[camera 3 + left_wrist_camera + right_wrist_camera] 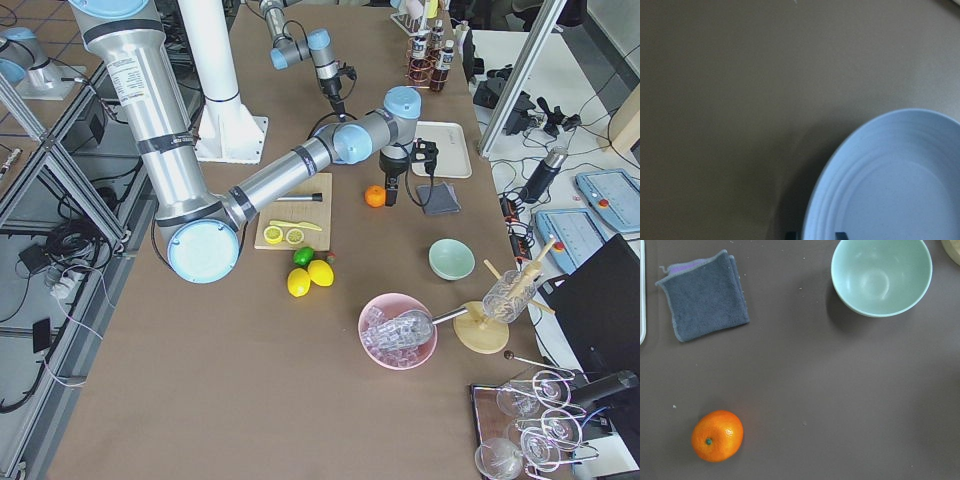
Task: Pick orange to plate
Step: 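Lower the right gripper over the orange mandarin while the left arm draws back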
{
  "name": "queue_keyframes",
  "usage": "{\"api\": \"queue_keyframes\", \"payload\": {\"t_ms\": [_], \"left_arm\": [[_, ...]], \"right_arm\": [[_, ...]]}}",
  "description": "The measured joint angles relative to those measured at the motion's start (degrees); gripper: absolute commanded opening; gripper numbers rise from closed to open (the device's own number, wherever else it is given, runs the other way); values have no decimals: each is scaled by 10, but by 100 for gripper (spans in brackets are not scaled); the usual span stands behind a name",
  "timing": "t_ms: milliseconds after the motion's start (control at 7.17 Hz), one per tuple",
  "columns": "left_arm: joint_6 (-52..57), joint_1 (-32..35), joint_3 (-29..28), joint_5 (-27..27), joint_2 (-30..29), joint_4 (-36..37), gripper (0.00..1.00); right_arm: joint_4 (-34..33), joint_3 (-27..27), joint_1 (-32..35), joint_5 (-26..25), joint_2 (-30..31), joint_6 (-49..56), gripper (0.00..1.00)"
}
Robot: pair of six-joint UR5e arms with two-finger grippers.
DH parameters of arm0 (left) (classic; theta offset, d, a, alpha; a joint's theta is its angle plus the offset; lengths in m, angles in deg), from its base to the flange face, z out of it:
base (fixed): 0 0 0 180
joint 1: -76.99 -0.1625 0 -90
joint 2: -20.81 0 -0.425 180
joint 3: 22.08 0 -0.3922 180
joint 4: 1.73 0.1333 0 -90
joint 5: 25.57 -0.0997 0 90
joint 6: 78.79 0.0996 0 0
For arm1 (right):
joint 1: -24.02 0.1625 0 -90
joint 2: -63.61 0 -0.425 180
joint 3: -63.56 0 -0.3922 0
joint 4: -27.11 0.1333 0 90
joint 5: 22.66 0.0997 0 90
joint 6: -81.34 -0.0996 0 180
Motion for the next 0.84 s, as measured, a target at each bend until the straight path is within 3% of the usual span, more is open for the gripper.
{"api": "queue_keyframes", "payload": {"t_ms": [558,837], "left_arm": [[52,71,12,53,6,2,98],[72,84,16,56,13,2,98]], "right_arm": [[125,-37,-128,-114,-19,-157,100],[140,-75,-182,-167,-49,-198,100]]}}
